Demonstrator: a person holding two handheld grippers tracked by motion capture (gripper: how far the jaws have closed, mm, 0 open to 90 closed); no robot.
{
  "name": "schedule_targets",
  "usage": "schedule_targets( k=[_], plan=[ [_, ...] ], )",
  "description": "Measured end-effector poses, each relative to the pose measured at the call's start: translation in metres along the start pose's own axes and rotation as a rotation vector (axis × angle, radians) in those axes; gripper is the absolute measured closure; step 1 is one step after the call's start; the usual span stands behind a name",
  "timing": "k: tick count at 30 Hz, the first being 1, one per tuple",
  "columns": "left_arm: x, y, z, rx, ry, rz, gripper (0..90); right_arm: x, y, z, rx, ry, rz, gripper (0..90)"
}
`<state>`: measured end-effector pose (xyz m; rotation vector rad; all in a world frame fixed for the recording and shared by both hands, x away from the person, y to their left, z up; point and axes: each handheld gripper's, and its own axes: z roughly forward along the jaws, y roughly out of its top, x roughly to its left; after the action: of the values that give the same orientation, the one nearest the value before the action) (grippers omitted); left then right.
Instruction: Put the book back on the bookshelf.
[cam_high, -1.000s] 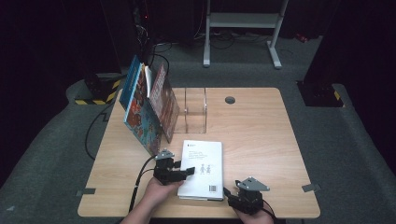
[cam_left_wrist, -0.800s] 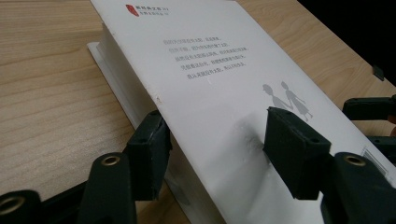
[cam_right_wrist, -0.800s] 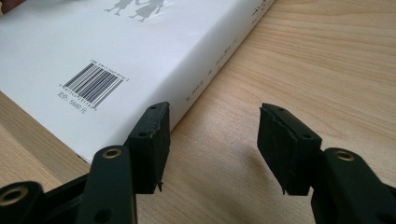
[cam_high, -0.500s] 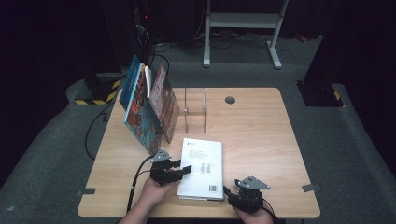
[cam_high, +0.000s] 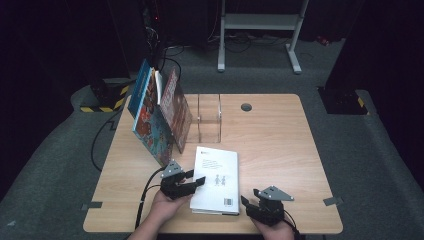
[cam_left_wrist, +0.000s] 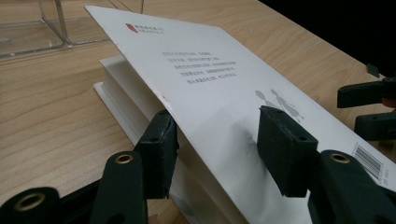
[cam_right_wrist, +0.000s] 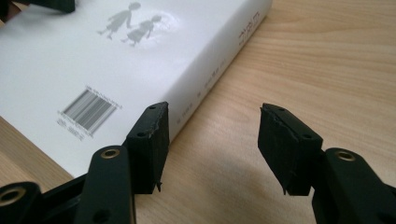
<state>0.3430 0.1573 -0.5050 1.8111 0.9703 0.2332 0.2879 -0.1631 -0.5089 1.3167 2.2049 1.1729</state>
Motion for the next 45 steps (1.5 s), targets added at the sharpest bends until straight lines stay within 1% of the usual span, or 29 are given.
schedule_targets(
  k=[1,5,7,9,10,12,14,15,16,17,20,21,24,27,28,30,31,32,33,34,35,37,38,39,41,45],
  plan=[
    [0.0,0.0,0.0,0.0,0.0,-0.002,48.5,0.0,0.003,0.0,-0.006,0.01,0.001,43.5],
    [0.0,0.001,0.0,0.005,0.003,-0.006,48.5,0.0,0.014,-0.001,-0.025,0.004,-0.014,43.7],
    [-0.001,0.001,-0.001,-0.003,0.008,0.004,48.5,0.0,0.02,-0.001,-0.025,0.002,-0.017,43.9],
    [-0.003,0.001,-0.002,-0.02,0.013,0.009,48.5,0.001,0.028,0.002,-0.027,-0.004,-0.03,44.0],
    [-0.003,0.0,-0.002,-0.022,0.014,0.01,48.5,0.001,0.031,0.003,-0.027,-0.003,-0.026,44.1],
    [-0.003,0.0,-0.002,-0.023,0.013,0.007,48.6,0.001,0.035,0.008,-0.032,-0.003,-0.034,44.1],
    [-0.002,-0.001,-0.002,-0.026,0.011,0.0,48.9,0.001,0.037,0.013,-0.03,-0.002,-0.031,44.1],
    [-0.002,-0.002,-0.002,-0.03,0.008,-0.001,49.1,0.0,0.037,0.014,-0.038,-0.005,-0.039,44.0],
    [-0.002,-0.002,-0.002,-0.03,0.008,-0.001,49.3,0.0,0.036,0.015,-0.04,-0.003,-0.027,43.9],
    [0.0,-0.002,-0.002,-0.033,-0.001,-0.016,50.1,-0.001,0.035,0.016,-0.046,-0.001,-0.026,43.9],
    [0.002,-0.002,-0.004,-0.032,-0.011,-0.019,52.9,-0.002,0.032,0.017,-0.052,0.0,-0.012,44.0],
    [0.002,-0.003,-0.003,-0.034,-0.008,-0.016,53.0,-0.004,0.028,0.018,-0.052,0.006,0.002,44.0],
    [0.001,-0.002,-0.005,-0.038,-0.006,0.012,53.2,-0.005,0.026,0.018,-0.046,0.005,-0.004,44.0],
    [-0.002,-0.001,-0.008,-0.059,-0.004,0.044,53.6,-0.008,0.026,0.017,-0.053,0.011,0.006,43.9],
    [-0.003,-0.001,-0.009,-0.064,-0.002,0.049,53.6,-0.008,0.026,0.016,-0.054,0.015,0.016,43.8],
    [-0.004,-0.002,-0.01,-0.069,0.0,0.057,53.7,-0.009,0.027,0.015,-0.067,0.027,0.021,43.6],
    [-0.004,-0.002,-0.011,-0.073,0.001,0.065,53.8,-0.009,0.027,0.014,-0.074,0.036,0.034,43.5],
    [-0.005,-0.002,-0.011,-0.077,0.0,0.068,53.9,-0.01,0.028,0.014,-0.087,0.049,0.034,43.2],
    [-0.005,-0.002,-0.012,-0.085,0.002,0.074,53.9,-0.009,0.028,0.013,-0.088,0.059,0.038,42.9],
    [-0.005,-0.002,-0.012,-0.085,0.002,0.074,53.9,-0.008,0.029,0.013,-0.089,0.061,0.032,42.6],
    [-0.007,-0.002,-0.013,-0.097,0.005,0.092,54.0,-0.007,0.029,0.013,-0.088,0.067,0.037,42.1],
    [-0.008,-0.002,-0.015,-0.106,0.006,0.106,54.0,-0.006,0.029,0.015,-0.085,0.082,0.032,40.8],
    [-0.008,-0.002,-0.015,-0.106,0.006,0.106,54.0,-0.005,0.029,0.016,-0.079,0.087,0.035,40.3],
    [-0.009,-0.003,-0.016,-0.115,0.009,0.125,54.0,-0.005,0.029,0.017,-0.072,0.095,0.041,40.0],
    [-0.01,-0.003,-0.016,-0.127,0.008,0.128,54.1,-0.004,0.029,0.02,-0.069,0.114,0.042,39.6],
    [-0.011,-0.002,-0.017,-0.133,0.006,0.142,54.1,-0.002,0.03,0.026,-0.056,0.136,0.051,37.9]
  ],
)
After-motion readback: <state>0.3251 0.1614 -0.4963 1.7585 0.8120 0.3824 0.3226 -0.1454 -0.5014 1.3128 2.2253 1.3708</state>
